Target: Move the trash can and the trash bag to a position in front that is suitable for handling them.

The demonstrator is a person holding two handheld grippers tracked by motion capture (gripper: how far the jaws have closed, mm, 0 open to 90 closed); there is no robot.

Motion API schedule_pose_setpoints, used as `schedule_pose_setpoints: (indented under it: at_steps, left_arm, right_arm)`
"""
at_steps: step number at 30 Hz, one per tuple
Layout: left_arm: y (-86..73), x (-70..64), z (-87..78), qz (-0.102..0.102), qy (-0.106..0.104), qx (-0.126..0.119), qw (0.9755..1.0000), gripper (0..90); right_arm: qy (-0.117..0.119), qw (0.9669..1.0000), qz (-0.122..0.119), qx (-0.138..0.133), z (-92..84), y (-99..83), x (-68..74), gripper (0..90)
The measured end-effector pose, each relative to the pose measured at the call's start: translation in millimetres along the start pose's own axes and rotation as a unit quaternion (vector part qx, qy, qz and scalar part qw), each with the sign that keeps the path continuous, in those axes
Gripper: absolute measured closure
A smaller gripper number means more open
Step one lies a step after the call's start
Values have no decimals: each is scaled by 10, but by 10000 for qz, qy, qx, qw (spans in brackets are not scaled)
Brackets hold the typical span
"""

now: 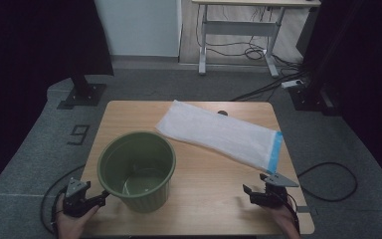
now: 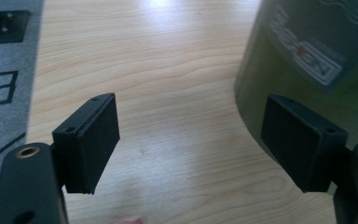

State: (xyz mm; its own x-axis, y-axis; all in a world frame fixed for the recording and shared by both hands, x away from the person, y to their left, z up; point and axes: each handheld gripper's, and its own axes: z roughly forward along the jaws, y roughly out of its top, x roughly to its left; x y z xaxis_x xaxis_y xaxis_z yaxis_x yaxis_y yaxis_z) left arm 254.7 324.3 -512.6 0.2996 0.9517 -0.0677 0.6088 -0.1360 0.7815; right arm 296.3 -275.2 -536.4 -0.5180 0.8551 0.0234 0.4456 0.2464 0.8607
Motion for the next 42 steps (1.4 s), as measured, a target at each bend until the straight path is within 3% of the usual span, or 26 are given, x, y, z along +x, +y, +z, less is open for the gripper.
schedule_pose_setpoints:
  at_steps: [6,11,13,17,18,19,20,21,22,23,24,26,27,28,31,39,42]
  left_arm:
    - [-11,-95,31,323,-96,177,9993,173]
    - [-48,-127,-21,479,-193,140,9986,174]
    - [-85,-146,-97,567,-389,71,9976,176]
    - [-124,-182,-139,735,-582,71,9956,177]
    - [-147,-216,-142,878,-744,69,9933,176]
    - [-147,-216,-142,878,-744,69,9933,176]
    - [-159,-257,-145,1041,-898,102,9904,173]
    - [-159,-257,-145,1041,-898,102,9904,171]
    - [-153,-294,-157,1160,-1083,93,9873,171]
    - [-153,-294,-157,1160,-1083,93,9873,169]
    - [-127,-328,-174,1235,-1256,-24,9844,166]
    - [-81,-358,-190,1273,-1372,-237,9820,164]
    - [-81,-358,-190,1273,-1372,-237,9820,158]
    - [-44,-387,-193,1386,-1556,-293,9776,151]
    - [-21,-406,-164,1490,-1735,-281,9731,146]
    - [52,-453,-64,1667,-1833,-250,9685,152]
    - [111,-489,15,1744,-1919,-258,9654,155]
  right_arm:
    - [-66,9999,-77,14,10,-1,20,157]
    - [-62,9999,-142,-53,33,39,0,156]
    - [-30,9999,-131,-52,56,50,-15,155]
    - [73,9999,-135,-50,99,73,-25,155]
    - [163,9997,-166,-36,134,90,-18,155]
    - [163,9997,-166,-36,134,90,-18,155]
    - [227,9995,-208,-4,168,102,-3,154]
    - [251,9994,-231,14,181,104,5,154]
    - [265,9993,-256,28,192,105,12,153]
    - [286,9992,-267,44,198,106,18,153]
    - [324,9991,-272,50,201,107,22,153]
    - [547,9984,-163,17,195,113,24,150]
    - [547,9984,-163,17,195,113,24,150]
    - [709,9974,-80,-56,180,125,36,150]
    - [743,9970,-189,-44,175,123,72,148]
    - [577,9981,-229,-64,102,63,76,148]
    - [471,9987,-173,-74,55,26,48,150]
